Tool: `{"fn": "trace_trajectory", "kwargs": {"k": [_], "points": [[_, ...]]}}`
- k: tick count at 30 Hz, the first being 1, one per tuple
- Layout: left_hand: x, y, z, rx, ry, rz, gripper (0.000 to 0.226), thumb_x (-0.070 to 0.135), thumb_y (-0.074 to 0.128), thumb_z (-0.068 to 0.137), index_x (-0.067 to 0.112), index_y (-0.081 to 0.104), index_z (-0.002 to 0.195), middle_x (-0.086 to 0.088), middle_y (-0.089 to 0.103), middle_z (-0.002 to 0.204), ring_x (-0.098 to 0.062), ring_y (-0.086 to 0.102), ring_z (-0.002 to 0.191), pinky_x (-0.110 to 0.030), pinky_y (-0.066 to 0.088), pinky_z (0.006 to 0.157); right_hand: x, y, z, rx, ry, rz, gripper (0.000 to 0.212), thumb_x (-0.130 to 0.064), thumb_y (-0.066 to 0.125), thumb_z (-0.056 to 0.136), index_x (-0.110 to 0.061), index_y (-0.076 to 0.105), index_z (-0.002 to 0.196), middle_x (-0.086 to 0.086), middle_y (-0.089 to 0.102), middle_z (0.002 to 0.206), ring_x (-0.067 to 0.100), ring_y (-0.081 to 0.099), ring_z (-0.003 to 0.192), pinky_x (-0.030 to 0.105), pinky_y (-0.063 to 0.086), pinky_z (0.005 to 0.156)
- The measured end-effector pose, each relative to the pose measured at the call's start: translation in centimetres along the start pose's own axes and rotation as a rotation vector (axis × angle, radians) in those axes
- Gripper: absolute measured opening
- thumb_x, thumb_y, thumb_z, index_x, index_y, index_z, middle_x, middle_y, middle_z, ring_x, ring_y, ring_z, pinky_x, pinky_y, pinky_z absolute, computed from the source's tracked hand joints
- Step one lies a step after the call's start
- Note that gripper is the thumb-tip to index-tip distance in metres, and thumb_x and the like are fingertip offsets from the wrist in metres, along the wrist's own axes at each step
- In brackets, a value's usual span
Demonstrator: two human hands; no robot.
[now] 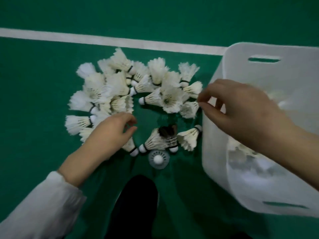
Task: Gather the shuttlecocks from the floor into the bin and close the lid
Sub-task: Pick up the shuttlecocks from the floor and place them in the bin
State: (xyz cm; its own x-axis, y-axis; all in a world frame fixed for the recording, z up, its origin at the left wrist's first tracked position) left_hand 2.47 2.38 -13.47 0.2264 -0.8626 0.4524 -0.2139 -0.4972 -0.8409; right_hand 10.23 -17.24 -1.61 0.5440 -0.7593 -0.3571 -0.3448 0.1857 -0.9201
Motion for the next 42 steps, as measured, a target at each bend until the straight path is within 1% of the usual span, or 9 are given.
{"fn": "trace_trajectory", "kwargs": {"k": [5,12,16,22,28,32,37,40,42], "points": [[-4.3,-1.2,-3.0,0.040,-0.089,-0.032,0.017,0.021,0.058,0.087,0.016,0.062,0.103,-0.001,0.061,0.099,-0.018,0.057,0.091,-0.032,0.045,0.079,-4.4,5.4,2.1,-0.086,0.040,0.039,0.019,-0.027,0.050,0.091,-0.018,0.060,0.103,0.002,0.060,0.100,0.023,0.056,0.090,0.030,0.035,0.068],[-8.1,-2.0,-4.7,0.131,-0.206,-0.122,0.008,0.024,0.058,0.088,0.021,0.060,0.095,0.003,0.059,0.095,-0.015,0.057,0.086,-0.031,0.047,0.077,-2.8,17.5,2.3,-0.338,0.404,0.066,0.021,-0.027,0.049,0.091,-0.006,0.054,0.092,0.015,0.058,0.104,0.032,0.057,0.092,0.031,0.040,0.069],[-7.8,-0.5,-4.1,0.113,-0.203,-0.118,0.022,0.026,0.059,0.088,0.016,0.060,0.108,0.002,0.056,0.103,-0.017,0.052,0.099,-0.030,0.043,0.086,-2.7,18.2,2.3,-0.241,0.486,0.137,0.024,-0.022,0.048,0.090,-0.009,0.054,0.109,0.013,0.060,0.108,0.032,0.058,0.095,0.035,0.045,0.075],[-8.2,0.8,-3.9,0.059,-0.111,0.044,0.052,0.019,0.068,0.080,0.018,0.049,0.128,-0.003,0.041,0.127,-0.020,0.033,0.120,-0.029,0.029,0.099,-3.9,18.0,2.6,-0.251,0.417,0.232,0.015,-0.023,0.048,0.091,-0.015,0.054,0.103,0.009,0.065,0.097,0.029,0.059,0.084,0.034,0.046,0.067],[-9.6,3.1,-4.5,-0.173,-0.103,0.088,0.082,0.020,0.074,0.073,0.027,0.031,0.142,0.000,0.020,0.146,-0.021,0.028,0.128,-0.036,0.032,0.104,-4.7,15.0,3.9,-0.005,0.311,0.362,0.012,-0.019,0.048,0.093,-0.011,0.053,0.100,0.005,0.059,0.085,0.024,0.056,0.074,0.032,0.043,0.064],[-9.5,1.7,-4.6,0.027,-0.117,0.022,0.055,0.007,0.060,0.080,0.022,0.048,0.132,0.000,0.032,0.140,-0.023,0.050,0.108,-0.036,0.048,0.081,-4.7,15.1,4.1,0.002,0.283,0.313,0.018,-0.018,0.047,0.093,-0.011,0.055,0.108,0.007,0.061,0.098,0.023,0.057,0.086,0.033,0.045,0.073],[-9.6,-1.7,-4.2,0.272,-0.205,-0.177,0.020,0.022,0.052,0.092,0.010,0.067,0.098,0.000,0.054,0.110,-0.015,0.052,0.092,-0.019,0.033,0.073,-4.6,17.3,3.4,-0.119,0.256,0.268,0.031,-0.027,0.047,0.094,-0.014,0.053,0.122,0.007,0.055,0.111,0.024,0.056,0.100,0.031,0.043,0.079],[-10.0,-2.7,-4.2,0.245,-0.282,-0.269,0.011,0.022,0.061,0.086,0.018,0.064,0.095,0.003,0.058,0.082,-0.018,0.055,0.078,-0.011,0.037,0.061,-4.1,18.2,3.0,-0.167,0.253,0.185,0.027,-0.028,0.048,0.094,-0.011,0.060,0.111,0.008,0.054,0.105,0.027,0.055,0.095,0.029,0.036,0.069],[-10.2,-2.3,-4.6,0.127,-0.342,-0.352,0.029,0.024,0.066,0.081,0.025,0.054,0.107,0.000,0.060,0.082,-0.019,0.059,0.074,-0.023,0.047,0.069,-3.7,18.4,2.9,-0.172,0.260,0.160,0.024,-0.027,0.048,0.094,-0.010,0.063,0.101,0.007,0.053,0.100,0.028,0.055,0.089,0.030,0.036,0.066]]}}
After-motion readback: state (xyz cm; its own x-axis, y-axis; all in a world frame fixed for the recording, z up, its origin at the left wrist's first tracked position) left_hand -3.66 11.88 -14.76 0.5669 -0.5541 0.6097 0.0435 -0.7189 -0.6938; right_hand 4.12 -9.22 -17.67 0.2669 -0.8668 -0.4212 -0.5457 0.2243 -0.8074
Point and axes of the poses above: each hand's wrist, its own z-axis towards the middle knuckle, its own y-axis out of the palm, x = y × z, the point moved 7 cm from there along z, towards the middle knuckle
